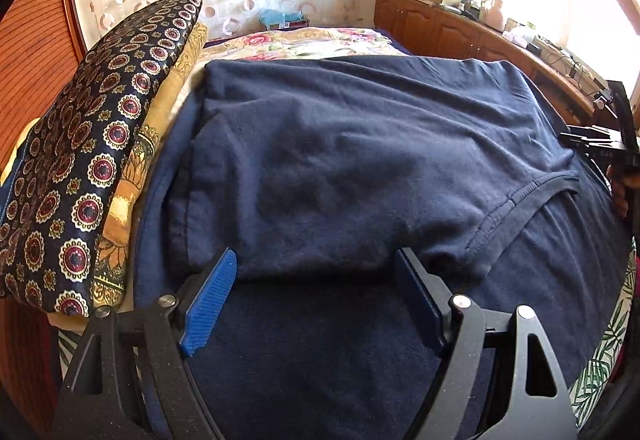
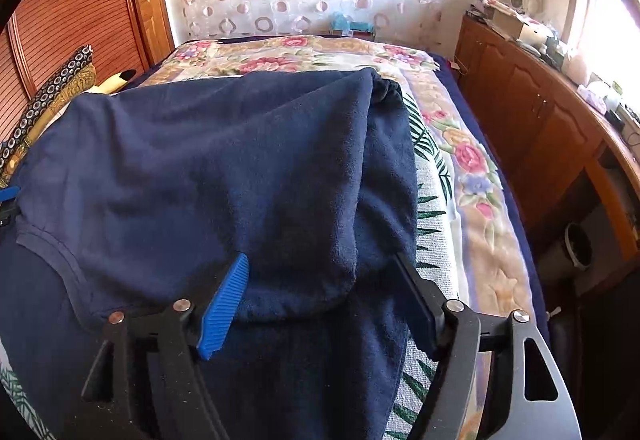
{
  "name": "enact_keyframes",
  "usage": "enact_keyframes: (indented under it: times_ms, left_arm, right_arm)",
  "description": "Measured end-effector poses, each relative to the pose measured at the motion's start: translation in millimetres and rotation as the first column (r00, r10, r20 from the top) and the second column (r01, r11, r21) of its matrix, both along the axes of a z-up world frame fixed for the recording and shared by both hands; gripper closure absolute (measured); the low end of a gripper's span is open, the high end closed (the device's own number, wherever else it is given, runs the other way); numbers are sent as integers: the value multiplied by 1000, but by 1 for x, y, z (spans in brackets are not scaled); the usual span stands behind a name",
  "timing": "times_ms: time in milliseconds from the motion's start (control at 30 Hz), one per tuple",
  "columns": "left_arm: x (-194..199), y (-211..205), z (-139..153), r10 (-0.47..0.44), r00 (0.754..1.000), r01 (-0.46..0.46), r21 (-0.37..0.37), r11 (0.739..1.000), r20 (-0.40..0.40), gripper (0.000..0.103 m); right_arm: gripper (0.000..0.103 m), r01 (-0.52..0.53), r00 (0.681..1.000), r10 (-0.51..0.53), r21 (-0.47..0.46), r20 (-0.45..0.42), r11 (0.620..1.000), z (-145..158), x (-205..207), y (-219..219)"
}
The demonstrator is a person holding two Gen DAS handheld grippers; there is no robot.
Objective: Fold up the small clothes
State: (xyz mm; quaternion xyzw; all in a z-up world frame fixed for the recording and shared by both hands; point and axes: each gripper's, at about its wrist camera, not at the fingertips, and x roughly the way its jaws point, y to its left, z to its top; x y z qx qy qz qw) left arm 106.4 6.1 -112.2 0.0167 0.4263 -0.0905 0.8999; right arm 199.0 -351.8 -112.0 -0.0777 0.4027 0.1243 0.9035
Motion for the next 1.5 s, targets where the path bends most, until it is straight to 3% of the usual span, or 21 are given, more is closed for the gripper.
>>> enact_keyframes:
  times_ms: [400, 767, 933, 1267, 1500]
  left_arm:
    - [-27, 30, 2, 117, 993, -116, -99, 988, 9, 31]
    - [-6, 38, 4, 174, 985, -174, -138, 975, -11, 31]
    - [1, 36, 3, 188, 982, -188, -119, 975, -10, 32]
    - [10, 45, 5, 207, 978, -206, -89, 974, -2, 77]
    - [5, 42, 4, 199, 980, -197, -65, 978, 13, 78]
  right_arm:
    - [28, 0, 1000, 0, -5, 4, 1000, -5, -3, -1]
    - [28, -1, 1000, 1, -5, 5, 1000, -5, -3, -1]
    - [28, -2, 1000, 2, -6, 5, 1000, -5, -2, -2]
    - [28, -1, 1000, 1, -19, 12, 1000, -6, -4, 1]
    - [28, -4, 1000, 4, -12, 6, 1000, -6, -3, 0]
